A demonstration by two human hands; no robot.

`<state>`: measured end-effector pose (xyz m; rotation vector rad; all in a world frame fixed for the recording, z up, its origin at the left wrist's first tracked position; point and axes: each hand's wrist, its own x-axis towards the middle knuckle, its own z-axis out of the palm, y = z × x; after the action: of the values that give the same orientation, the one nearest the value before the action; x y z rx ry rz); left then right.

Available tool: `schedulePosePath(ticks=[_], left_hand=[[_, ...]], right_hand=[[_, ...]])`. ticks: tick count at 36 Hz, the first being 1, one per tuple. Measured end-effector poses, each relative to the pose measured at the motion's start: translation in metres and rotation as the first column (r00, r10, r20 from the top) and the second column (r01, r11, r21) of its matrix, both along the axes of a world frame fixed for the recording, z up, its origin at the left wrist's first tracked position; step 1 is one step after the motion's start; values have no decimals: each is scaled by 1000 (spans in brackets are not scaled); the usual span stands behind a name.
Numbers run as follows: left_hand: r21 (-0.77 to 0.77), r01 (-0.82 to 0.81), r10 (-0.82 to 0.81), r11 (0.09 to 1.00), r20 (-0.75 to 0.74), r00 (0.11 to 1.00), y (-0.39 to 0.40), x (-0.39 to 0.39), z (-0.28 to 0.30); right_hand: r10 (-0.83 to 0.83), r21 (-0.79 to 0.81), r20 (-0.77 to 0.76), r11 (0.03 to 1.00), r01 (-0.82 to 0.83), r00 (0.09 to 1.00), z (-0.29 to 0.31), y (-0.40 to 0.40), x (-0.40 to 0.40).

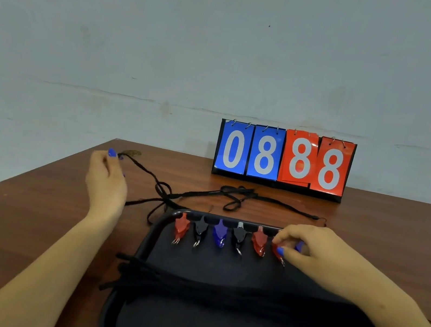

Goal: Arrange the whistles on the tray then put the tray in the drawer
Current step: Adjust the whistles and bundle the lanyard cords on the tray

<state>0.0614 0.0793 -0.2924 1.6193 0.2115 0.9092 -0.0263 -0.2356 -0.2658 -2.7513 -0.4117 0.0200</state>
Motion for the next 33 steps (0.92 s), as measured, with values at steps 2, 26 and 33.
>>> schedulePosePath(ticks=[2,26,33], left_hand=[[-49,-43,43,998,12,999,2,0,1],[601,612,-203,514,-607,768,-8,6,-19],[727,473,88,497,-585,807,2,5,-14]], right_hand=[[0,1,0,1000,0,1000,0,0,0],[-7,-19,-65,1000,6,998,-1,-1,0],[0,-9,-70,1000,-1,998,-1,-1,0]])
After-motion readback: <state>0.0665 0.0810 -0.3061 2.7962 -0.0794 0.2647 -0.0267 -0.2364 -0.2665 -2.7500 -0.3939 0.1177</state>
